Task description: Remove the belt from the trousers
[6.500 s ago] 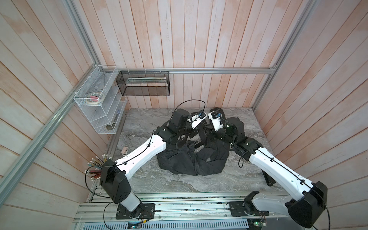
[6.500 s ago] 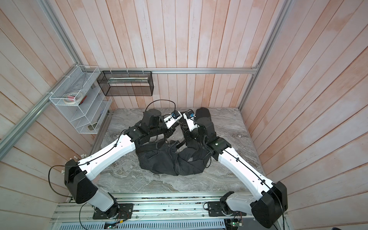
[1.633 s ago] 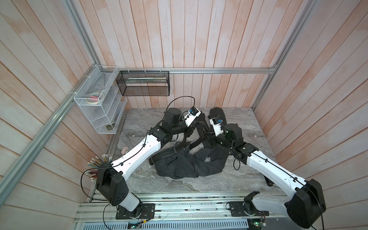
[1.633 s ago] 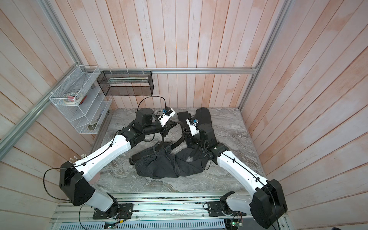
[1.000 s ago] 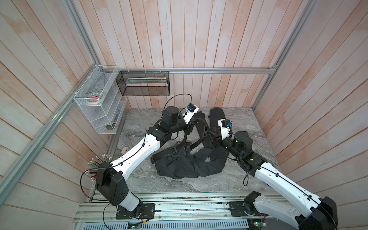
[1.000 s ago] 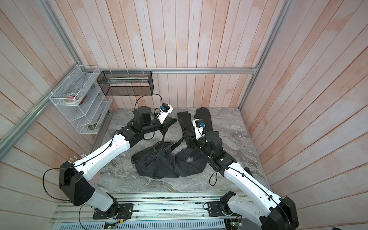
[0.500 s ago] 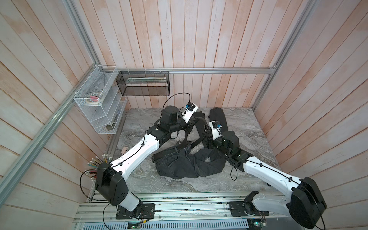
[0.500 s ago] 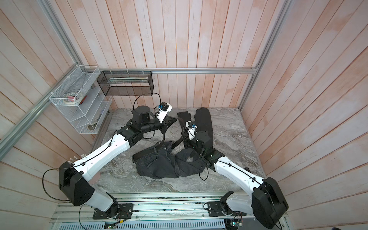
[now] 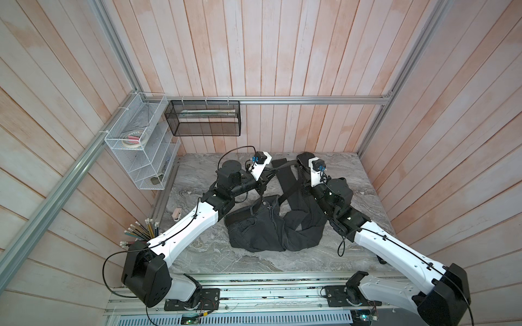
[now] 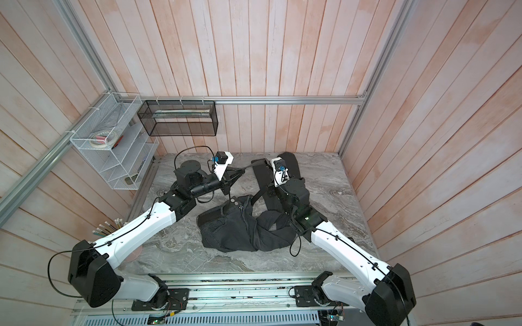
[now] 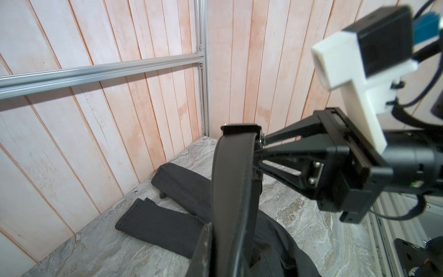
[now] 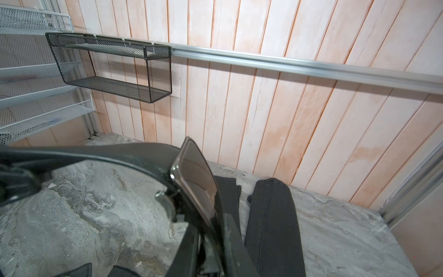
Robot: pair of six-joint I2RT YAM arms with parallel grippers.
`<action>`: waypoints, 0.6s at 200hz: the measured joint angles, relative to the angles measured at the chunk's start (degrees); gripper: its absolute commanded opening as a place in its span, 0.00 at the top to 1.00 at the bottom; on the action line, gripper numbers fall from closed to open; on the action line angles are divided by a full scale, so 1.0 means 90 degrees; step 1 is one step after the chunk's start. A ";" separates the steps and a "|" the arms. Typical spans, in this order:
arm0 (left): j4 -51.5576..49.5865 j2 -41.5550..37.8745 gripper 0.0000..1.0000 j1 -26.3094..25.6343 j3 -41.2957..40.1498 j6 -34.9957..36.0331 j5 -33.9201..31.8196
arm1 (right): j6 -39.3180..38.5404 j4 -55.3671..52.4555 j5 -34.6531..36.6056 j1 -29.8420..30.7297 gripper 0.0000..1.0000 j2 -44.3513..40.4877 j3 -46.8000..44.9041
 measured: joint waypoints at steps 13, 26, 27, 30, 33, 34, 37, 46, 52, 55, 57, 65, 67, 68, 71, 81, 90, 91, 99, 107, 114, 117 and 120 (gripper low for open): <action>0.0153 0.0000 0.60 0.0000 -0.0102 0.0066 -0.0007 | -0.0070 -0.0177 0.0012 0.0015 1.00 -0.0010 0.0138; 0.0153 0.0002 0.43 0.0000 -0.0211 0.0155 -0.0022 | -0.0078 -0.0313 0.0015 0.0063 1.00 -0.0007 0.0250; 0.0151 0.0002 0.42 0.0000 -0.0226 0.0151 -0.0024 | -0.0078 -0.0318 0.0015 0.0066 1.00 -0.0010 0.0253; 0.0141 0.0005 0.41 -0.0002 -0.0253 0.0165 -0.0036 | -0.0061 -0.0345 0.0015 0.0083 1.00 -0.0010 0.0277; 0.0126 0.0007 0.40 -0.0002 -0.0274 0.0192 -0.0044 | -0.0058 -0.0367 0.0015 0.0092 1.00 -0.0010 0.0294; 0.0117 0.0010 0.40 -0.0002 -0.0287 0.0168 -0.0046 | -0.0051 -0.0376 0.0012 0.0097 1.00 -0.0010 0.0299; 0.0090 0.0015 0.39 -0.0002 -0.0296 0.0223 -0.0070 | -0.0029 -0.0406 0.0012 0.0112 1.00 -0.0010 0.0311; 0.0002 0.0051 0.38 -0.0005 -0.0304 0.0270 -0.0136 | 0.0039 -0.0493 0.0012 0.0165 1.00 -0.0007 0.0325; -0.0039 0.0068 0.38 -0.0007 -0.0304 0.0325 -0.0180 | 0.0090 -0.0573 0.0010 0.0197 1.00 -0.0007 0.0325; -0.0061 0.0078 0.38 -0.0007 -0.0304 0.0333 -0.0197 | 0.0109 -0.0610 0.0010 0.0209 1.00 -0.0005 0.0325; -0.0085 0.0080 0.38 -0.0007 -0.0299 0.0362 -0.0216 | 0.0138 -0.0634 0.0007 0.0219 1.00 -0.0002 0.0325; -0.0138 0.0087 0.37 -0.0015 -0.0294 0.0432 -0.0287 | 0.0214 -0.0743 0.0010 0.0248 1.00 0.0017 0.0325; -0.0158 0.0087 0.37 -0.0017 -0.0289 0.0447 -0.0304 | 0.0238 -0.0775 0.0010 0.0253 1.00 0.0019 0.0325; -0.0165 0.0087 0.37 -0.0017 -0.0289 0.0452 -0.0313 | 0.0248 -0.0787 0.0010 0.0257 1.00 0.0022 0.0325; -0.0202 0.0090 0.37 -0.0022 -0.0274 0.0498 -0.0350 | 0.0274 -0.0831 0.0010 0.0262 1.00 0.0034 0.0325; -0.0325 0.0107 0.37 -0.0058 -0.0194 0.0622 -0.0449 | 0.0374 -0.0974 0.0007 0.0277 1.00 0.0066 0.0323; -0.0432 0.0129 0.37 -0.0109 -0.0078 0.0743 -0.0546 | 0.0440 -0.1090 0.0007 0.0279 1.00 0.0100 0.0323; -0.0449 0.0134 0.36 -0.0121 -0.0058 0.0772 -0.0566 | 0.0447 -0.1098 0.0007 0.0279 1.00 0.0104 0.0323; -0.0522 0.0153 0.36 -0.0189 0.0058 0.0882 -0.0668 | 0.0503 -0.1185 0.0007 0.0279 1.00 0.0126 0.0318; -0.0590 0.0177 0.36 -0.0262 0.0192 0.0996 -0.0738 | 0.0539 -0.1282 0.0005 0.0279 1.00 0.0136 0.0308; -0.0636 0.0202 0.35 -0.0323 0.0299 0.1083 -0.0816 | 0.0561 -0.1338 0.0005 0.0279 1.00 0.0138 0.0301; -0.0658 0.0211 0.35 -0.0345 0.0345 0.1115 -0.0838 | 0.0563 -0.1367 0.0005 0.0279 1.00 0.0138 0.0296; -0.0678 0.0219 0.35 -0.0367 0.0384 0.1154 -0.0860 | 0.0568 -0.1387 0.0005 0.0279 1.00 0.0138 0.0296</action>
